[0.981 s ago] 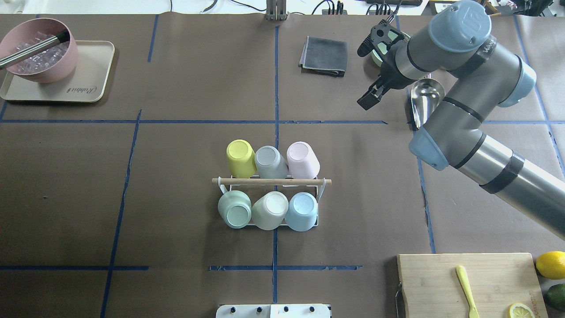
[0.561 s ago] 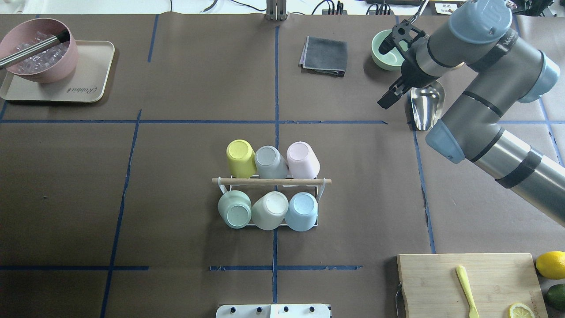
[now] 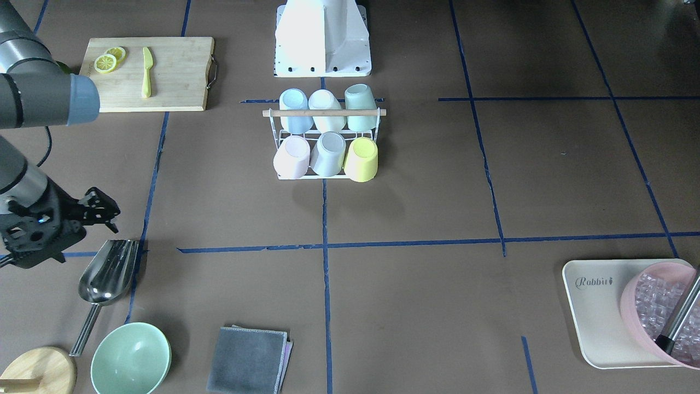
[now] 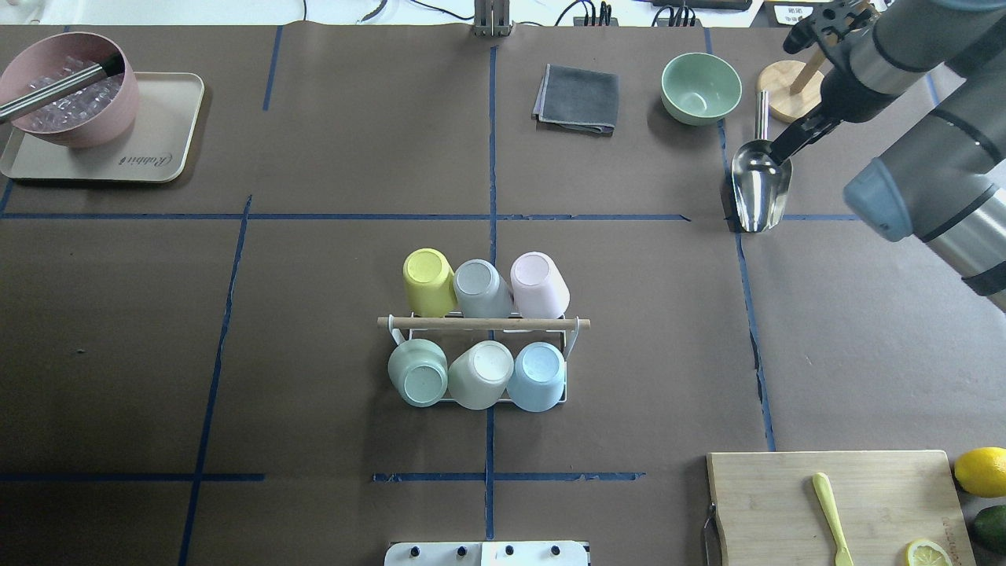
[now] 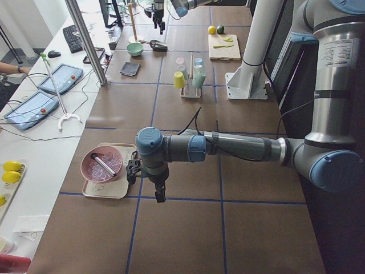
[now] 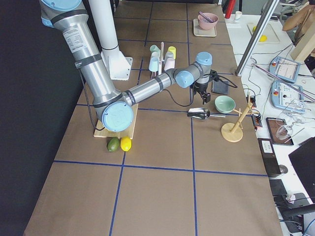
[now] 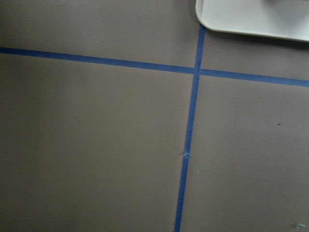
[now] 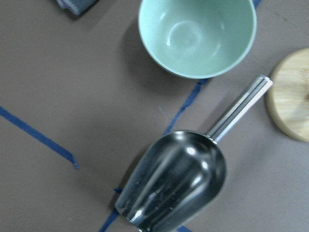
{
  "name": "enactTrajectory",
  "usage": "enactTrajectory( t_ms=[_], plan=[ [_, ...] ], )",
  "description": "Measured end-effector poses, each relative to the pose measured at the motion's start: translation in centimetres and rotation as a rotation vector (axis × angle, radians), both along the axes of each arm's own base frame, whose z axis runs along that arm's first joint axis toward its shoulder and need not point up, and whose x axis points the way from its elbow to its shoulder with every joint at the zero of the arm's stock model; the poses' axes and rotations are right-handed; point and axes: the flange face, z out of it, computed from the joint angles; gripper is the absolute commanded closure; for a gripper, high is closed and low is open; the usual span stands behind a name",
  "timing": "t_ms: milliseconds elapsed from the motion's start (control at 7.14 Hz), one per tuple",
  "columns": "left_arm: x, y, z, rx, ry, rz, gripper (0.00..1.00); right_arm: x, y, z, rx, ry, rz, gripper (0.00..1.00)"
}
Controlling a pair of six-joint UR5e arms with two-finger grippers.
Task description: Place cup on cup holder
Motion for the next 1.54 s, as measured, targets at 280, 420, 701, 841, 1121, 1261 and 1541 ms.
enactTrajectory(
  t_ms=[280,420,701,841,1121,1261,1541],
  plan=[
    [0.5,-0.4,-0.4,0.003,0.057,0.0,0.0,8.3,-0.9,3.2,-0.178,-0.001,0.099,0.0],
    [0.6,-0.4,-0.3,0.003,0.065,0.002,0.0,12.4,-0.3,5.8,-0.272,-0.007,0.151,0.0],
    [0.8,-0.4,-0.2,0.001,0.067,0.006,0.0,20.3,4.1,13.1,-0.414,-0.037,0.233,0.0],
    [0.8,-0.3,-0.1,-0.002,0.065,0.007,0.0,23.6,8.1,16.7,-0.435,-0.047,0.238,0.0],
    [0.8,-0.1,-0.3,0.002,0.064,0.006,0.0,27.8,15.9,21.3,-0.474,-0.053,0.264,0.0],
    [0.8,-0.1,-0.5,0.004,0.066,0.005,0.0,28.6,18.8,22.4,-0.491,-0.049,0.276,0.0],
    [0.8,-0.1,-0.8,0.008,0.069,0.003,0.0,29.0,20.7,22.9,-0.5,-0.04,0.284,0.0]
  ],
)
